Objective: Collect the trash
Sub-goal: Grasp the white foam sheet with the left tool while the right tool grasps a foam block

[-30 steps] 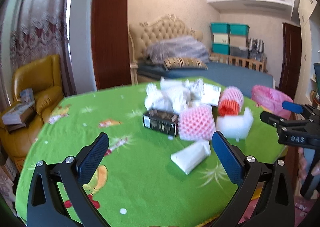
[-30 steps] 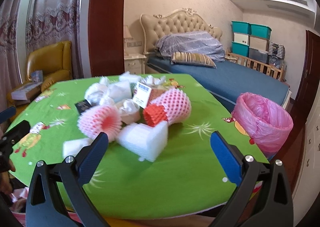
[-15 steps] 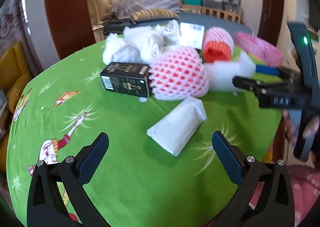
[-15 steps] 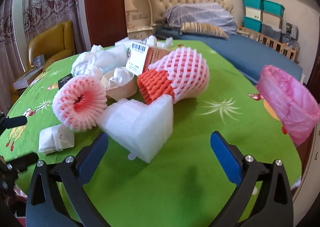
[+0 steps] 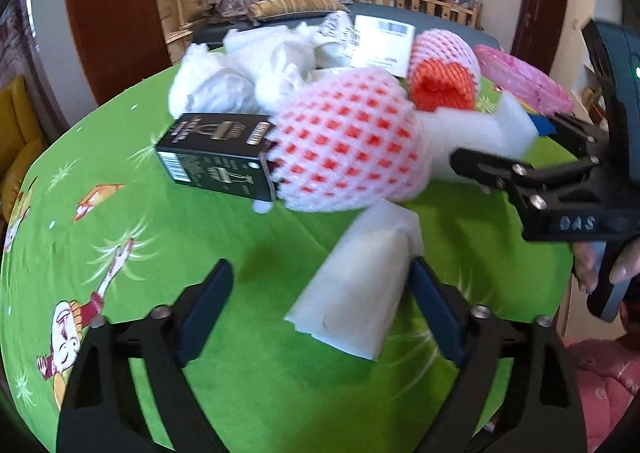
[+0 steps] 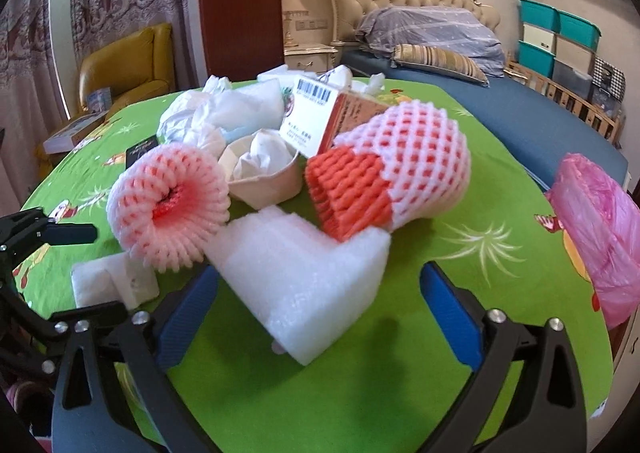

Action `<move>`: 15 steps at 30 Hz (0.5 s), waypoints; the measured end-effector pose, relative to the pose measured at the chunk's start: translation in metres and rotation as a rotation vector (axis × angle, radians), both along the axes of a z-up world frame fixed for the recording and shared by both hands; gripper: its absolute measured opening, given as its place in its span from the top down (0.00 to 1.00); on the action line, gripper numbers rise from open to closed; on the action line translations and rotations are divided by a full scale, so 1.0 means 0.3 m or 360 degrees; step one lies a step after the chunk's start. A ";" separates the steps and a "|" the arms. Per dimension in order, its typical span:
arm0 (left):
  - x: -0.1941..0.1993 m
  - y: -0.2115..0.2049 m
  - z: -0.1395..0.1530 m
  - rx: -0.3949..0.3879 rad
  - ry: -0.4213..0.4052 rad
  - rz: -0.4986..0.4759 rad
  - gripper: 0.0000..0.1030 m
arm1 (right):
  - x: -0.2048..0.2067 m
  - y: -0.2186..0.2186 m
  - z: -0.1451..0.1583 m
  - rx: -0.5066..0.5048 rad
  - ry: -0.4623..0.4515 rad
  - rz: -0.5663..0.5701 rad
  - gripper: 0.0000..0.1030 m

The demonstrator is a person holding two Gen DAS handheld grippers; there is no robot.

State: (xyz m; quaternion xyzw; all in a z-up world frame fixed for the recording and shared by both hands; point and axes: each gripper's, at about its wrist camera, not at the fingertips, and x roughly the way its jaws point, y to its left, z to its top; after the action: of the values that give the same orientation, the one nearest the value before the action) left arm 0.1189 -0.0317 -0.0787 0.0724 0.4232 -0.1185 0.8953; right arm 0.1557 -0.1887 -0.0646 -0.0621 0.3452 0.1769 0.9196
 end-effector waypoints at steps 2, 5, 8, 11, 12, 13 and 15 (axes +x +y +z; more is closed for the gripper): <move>-0.014 -0.009 -0.002 0.0011 -0.0016 -0.0036 0.37 | -0.005 0.008 -0.001 0.0001 -0.0011 0.0038 0.22; -0.027 -0.009 -0.001 -0.0009 -0.0042 -0.0067 0.54 | -0.027 0.016 -0.007 0.0009 -0.0042 0.0049 0.31; -0.039 -0.002 0.001 -0.0022 -0.0069 -0.0051 0.65 | -0.049 0.021 -0.007 0.0015 -0.0073 0.0022 0.32; -0.062 0.012 0.010 -0.0041 -0.0114 -0.0024 0.65 | -0.072 0.012 0.000 0.0049 -0.0073 0.0005 0.33; -0.074 0.017 0.014 -0.0045 -0.0126 -0.0017 0.65 | -0.085 0.009 0.005 0.0055 -0.0083 -0.0001 0.33; -0.087 0.022 0.018 -0.0046 -0.0148 -0.0006 0.65 | -0.101 0.004 0.011 0.0057 -0.0096 -0.0004 0.33; -0.107 0.029 0.026 -0.0051 -0.0180 0.0006 0.65 | -0.119 -0.017 0.021 0.0063 -0.0127 -0.0016 0.33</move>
State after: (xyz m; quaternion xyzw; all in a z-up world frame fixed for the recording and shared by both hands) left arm 0.0867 -0.0230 -0.0710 0.0637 0.3702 -0.1192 0.9191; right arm 0.1201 -0.1939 -0.0582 -0.0491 0.3051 0.1764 0.9346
